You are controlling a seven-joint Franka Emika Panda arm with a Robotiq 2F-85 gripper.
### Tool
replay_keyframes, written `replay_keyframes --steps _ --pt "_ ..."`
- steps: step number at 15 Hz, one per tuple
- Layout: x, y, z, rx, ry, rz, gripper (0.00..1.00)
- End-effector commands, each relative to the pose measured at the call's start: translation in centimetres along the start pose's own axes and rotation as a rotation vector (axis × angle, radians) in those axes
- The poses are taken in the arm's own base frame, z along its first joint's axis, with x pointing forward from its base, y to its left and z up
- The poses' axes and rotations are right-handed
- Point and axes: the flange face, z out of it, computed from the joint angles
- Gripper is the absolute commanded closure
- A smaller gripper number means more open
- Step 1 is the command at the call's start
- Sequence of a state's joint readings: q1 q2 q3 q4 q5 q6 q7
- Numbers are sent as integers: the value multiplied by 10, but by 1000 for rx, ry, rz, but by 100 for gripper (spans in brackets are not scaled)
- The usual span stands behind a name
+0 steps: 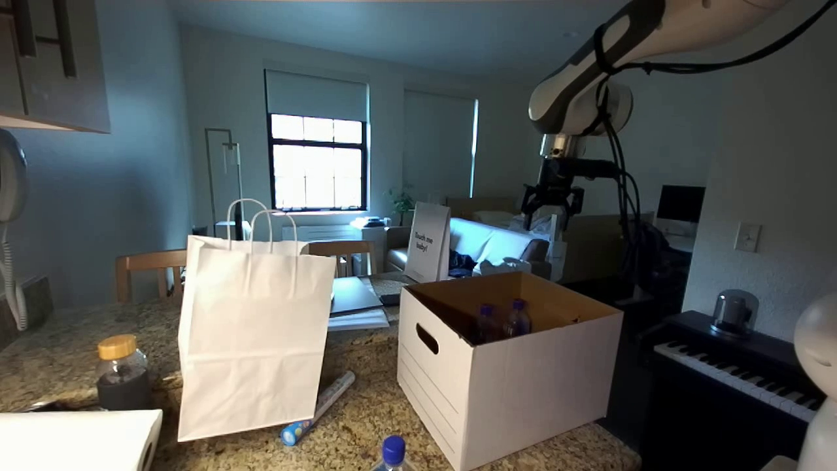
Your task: Take two bottles out of the white storage box
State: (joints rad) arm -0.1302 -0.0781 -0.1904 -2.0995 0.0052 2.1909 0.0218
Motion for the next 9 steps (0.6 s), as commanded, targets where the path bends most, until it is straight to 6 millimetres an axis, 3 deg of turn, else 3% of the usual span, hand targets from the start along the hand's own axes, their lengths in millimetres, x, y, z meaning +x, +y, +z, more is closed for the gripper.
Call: replay_keyframes --steps 1,4,6,9 --pt "-17 -57 75 -40 -73 -128 0" --pt "-11 -98 144 -76 -75 -207 0" --pt "1 -101 184 -143 -93 -247 0" --pt "18 -95 224 -245 -148 -320 0"
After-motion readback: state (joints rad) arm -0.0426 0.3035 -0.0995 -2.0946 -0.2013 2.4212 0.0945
